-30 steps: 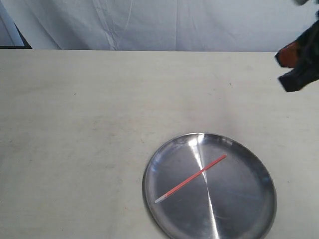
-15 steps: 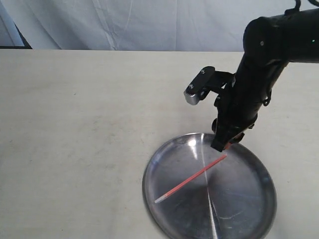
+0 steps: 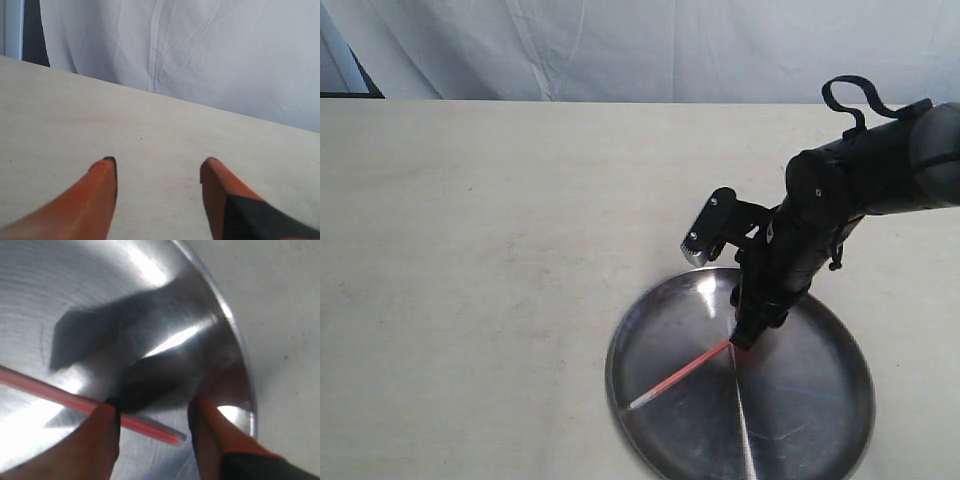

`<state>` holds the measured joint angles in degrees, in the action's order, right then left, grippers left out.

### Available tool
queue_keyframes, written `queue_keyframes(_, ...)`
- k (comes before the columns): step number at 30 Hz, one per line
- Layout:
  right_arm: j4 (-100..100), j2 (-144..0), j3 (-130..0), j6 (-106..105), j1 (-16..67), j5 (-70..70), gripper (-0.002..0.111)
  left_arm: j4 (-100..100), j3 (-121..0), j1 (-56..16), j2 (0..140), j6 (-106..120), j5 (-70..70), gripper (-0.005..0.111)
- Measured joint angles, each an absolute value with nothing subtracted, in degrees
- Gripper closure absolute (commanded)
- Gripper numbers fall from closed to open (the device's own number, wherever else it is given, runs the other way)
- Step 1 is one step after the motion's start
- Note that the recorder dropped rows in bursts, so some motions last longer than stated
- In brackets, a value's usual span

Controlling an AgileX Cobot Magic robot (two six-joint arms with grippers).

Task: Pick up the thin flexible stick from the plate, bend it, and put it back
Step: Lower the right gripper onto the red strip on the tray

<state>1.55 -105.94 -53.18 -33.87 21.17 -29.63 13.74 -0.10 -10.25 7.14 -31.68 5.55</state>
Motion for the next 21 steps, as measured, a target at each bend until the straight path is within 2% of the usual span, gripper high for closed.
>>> queue_keyframes(5, 0.0, -108.79, -53.56, -33.25, 21.17, -27.35, 0.064, 13.74, -0.1, -10.25, 7.14, -31.68, 5.55, 0.056)
queue_keyframes(14, 0.0, -109.43, -54.62, -24.63, 21.17, -31.37, 0.064, 13.74, -0.1, -10.25, 7.14, -31.68, 5.55, 0.056)
queue_keyframes(21, -0.6, -107.35, -53.48, -27.25, 21.17, -37.66, 0.064, 13.74, -0.1, -10.25, 7.14, -31.68, 5.55, 0.056)
